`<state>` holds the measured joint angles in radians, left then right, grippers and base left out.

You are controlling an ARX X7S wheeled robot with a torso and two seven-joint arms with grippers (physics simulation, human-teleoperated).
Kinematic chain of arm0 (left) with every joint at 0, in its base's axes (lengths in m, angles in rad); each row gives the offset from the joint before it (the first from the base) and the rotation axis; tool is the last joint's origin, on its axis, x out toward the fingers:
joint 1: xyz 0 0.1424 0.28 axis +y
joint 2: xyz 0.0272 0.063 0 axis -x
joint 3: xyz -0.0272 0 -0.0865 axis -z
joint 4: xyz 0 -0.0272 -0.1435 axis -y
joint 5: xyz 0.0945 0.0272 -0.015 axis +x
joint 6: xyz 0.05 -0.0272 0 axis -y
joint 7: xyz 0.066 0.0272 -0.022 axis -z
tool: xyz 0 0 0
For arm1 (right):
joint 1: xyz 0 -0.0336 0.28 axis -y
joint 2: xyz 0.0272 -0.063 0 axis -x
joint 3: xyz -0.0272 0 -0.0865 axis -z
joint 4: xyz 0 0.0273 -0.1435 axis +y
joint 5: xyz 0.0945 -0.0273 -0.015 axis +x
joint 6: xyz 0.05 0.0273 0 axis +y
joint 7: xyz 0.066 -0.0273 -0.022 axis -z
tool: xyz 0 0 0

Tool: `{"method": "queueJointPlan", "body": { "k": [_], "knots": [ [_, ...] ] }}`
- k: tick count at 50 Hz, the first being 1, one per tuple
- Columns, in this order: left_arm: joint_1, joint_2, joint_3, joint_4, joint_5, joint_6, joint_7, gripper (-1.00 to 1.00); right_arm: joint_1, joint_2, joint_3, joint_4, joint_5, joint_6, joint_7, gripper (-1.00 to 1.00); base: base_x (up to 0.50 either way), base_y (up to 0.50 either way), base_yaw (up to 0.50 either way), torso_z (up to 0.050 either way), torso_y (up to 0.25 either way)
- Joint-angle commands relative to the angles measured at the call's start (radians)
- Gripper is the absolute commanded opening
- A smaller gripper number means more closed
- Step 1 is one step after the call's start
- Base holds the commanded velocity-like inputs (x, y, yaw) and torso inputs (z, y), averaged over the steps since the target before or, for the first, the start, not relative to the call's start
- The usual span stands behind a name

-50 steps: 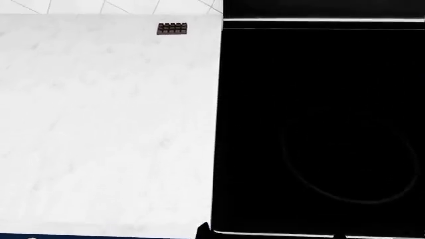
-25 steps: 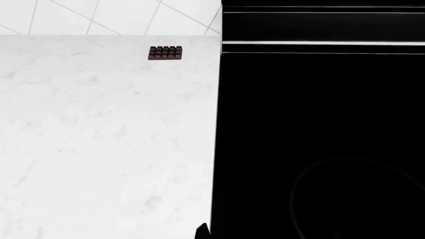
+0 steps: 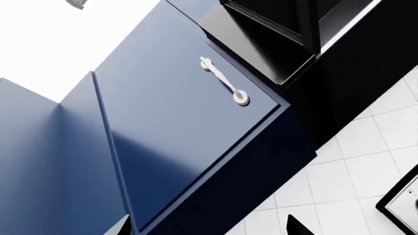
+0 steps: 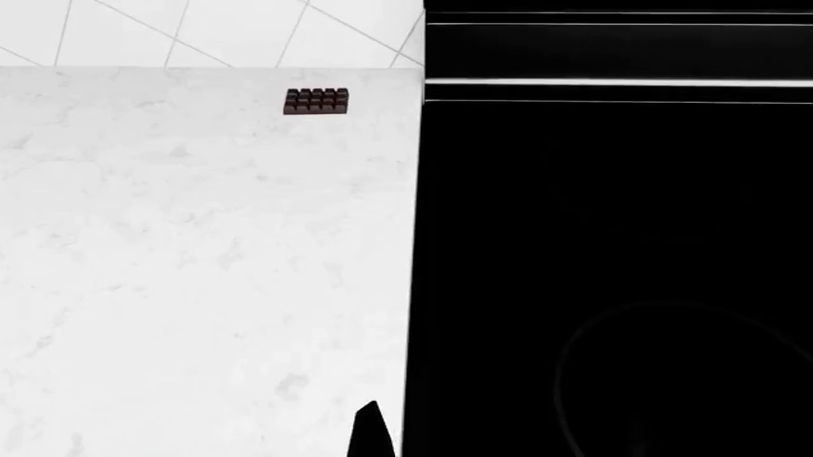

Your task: Close the microwave door

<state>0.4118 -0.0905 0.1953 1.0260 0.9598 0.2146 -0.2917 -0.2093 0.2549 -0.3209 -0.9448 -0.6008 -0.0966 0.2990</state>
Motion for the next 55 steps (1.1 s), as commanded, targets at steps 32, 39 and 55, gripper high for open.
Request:
{"method": "queueJointPlan", "body": {
  "k": [32,39,55],
  "knots": [
    [-0.031,0.01,0.027,0.0,0.008,-0.02,0.04,1.0,0.723,-0.254,-0.207,-0.102,-0.179,0.609,-0.477,1.0,0.0,0.0,0.0,0.0,0.0],
    [0.0,-0.016,0.011,-0.004,0.0,-0.003,-0.007,1.0,0.783,-0.255,-0.248,-0.102,-0.187,0.673,-0.486,1.0,0.0,0.0,0.0,0.0,0.0],
    [-0.008,-0.026,0.012,-0.02,-0.005,-0.01,-0.016,1.0,1.03,-0.255,-0.327,-0.102,-0.214,0.873,-0.538,1.0,0.0,0.0,0.0,0.0,0.0]
  ]
}}
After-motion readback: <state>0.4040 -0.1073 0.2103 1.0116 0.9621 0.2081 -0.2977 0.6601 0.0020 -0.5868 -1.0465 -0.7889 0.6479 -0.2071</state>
